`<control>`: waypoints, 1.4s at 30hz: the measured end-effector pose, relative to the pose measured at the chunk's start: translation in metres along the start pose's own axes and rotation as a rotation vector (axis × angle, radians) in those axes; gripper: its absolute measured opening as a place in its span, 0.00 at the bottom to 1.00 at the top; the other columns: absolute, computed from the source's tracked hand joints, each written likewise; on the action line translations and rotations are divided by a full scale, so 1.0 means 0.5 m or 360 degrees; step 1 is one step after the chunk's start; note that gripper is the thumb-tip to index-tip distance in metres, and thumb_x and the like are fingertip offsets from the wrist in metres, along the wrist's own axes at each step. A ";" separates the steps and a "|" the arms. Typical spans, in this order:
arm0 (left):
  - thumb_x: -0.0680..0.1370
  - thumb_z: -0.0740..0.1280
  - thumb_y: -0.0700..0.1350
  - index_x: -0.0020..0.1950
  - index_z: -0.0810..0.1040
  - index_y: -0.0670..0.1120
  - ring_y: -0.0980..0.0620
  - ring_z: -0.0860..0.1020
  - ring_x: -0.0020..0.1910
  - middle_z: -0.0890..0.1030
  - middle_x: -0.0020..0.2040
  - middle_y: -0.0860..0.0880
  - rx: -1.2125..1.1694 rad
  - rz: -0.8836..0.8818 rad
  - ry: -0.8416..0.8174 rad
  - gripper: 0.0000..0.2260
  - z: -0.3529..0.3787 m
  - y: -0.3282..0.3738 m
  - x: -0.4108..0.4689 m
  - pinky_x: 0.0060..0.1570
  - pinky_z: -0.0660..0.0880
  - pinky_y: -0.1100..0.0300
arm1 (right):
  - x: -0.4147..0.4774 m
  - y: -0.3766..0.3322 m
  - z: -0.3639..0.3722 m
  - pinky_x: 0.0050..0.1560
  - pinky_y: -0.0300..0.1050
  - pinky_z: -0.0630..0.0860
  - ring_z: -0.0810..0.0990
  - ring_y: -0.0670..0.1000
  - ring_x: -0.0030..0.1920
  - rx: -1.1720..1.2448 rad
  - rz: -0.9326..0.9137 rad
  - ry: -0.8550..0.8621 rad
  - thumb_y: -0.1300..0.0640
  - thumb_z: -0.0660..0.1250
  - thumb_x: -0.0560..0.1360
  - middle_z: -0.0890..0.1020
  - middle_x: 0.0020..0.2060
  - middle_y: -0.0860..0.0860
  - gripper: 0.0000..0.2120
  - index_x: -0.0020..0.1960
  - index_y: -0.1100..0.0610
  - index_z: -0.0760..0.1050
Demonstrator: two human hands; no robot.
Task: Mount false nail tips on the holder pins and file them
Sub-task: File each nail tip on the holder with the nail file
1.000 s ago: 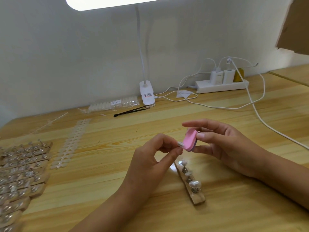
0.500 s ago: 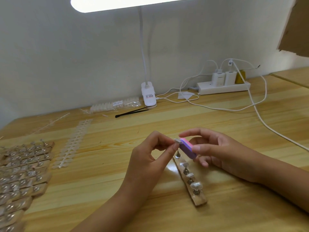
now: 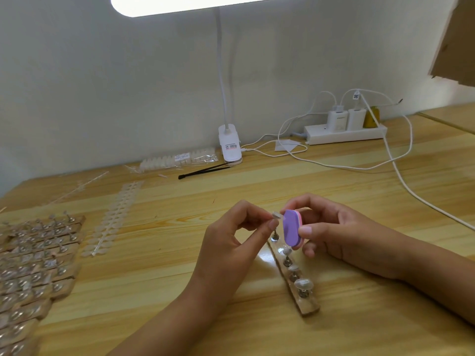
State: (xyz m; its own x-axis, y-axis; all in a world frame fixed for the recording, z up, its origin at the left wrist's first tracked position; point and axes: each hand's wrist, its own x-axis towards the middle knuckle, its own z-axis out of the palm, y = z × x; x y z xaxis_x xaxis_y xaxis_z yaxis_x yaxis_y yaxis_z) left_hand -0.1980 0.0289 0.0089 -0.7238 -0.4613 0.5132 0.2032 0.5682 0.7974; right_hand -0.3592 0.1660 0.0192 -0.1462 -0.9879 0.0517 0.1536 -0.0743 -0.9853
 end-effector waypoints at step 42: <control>0.76 0.70 0.44 0.47 0.80 0.50 0.51 0.80 0.46 0.82 0.42 0.56 0.0194 0.0160 -0.0057 0.02 0.006 0.002 -0.005 0.48 0.77 0.54 | -0.002 -0.009 0.007 0.40 0.37 0.79 0.82 0.46 0.38 0.0029 -0.0108 0.0202 0.55 0.74 0.71 0.84 0.41 0.52 0.07 0.49 0.52 0.83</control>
State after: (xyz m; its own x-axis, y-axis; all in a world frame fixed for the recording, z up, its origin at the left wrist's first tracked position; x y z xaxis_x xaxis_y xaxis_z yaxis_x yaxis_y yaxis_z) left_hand -0.1982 0.0324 0.0074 -0.7272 -0.3748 0.5750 0.1958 0.6897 0.6972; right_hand -0.3564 0.1668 0.0241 -0.2789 -0.9555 0.0963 0.1569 -0.1442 -0.9770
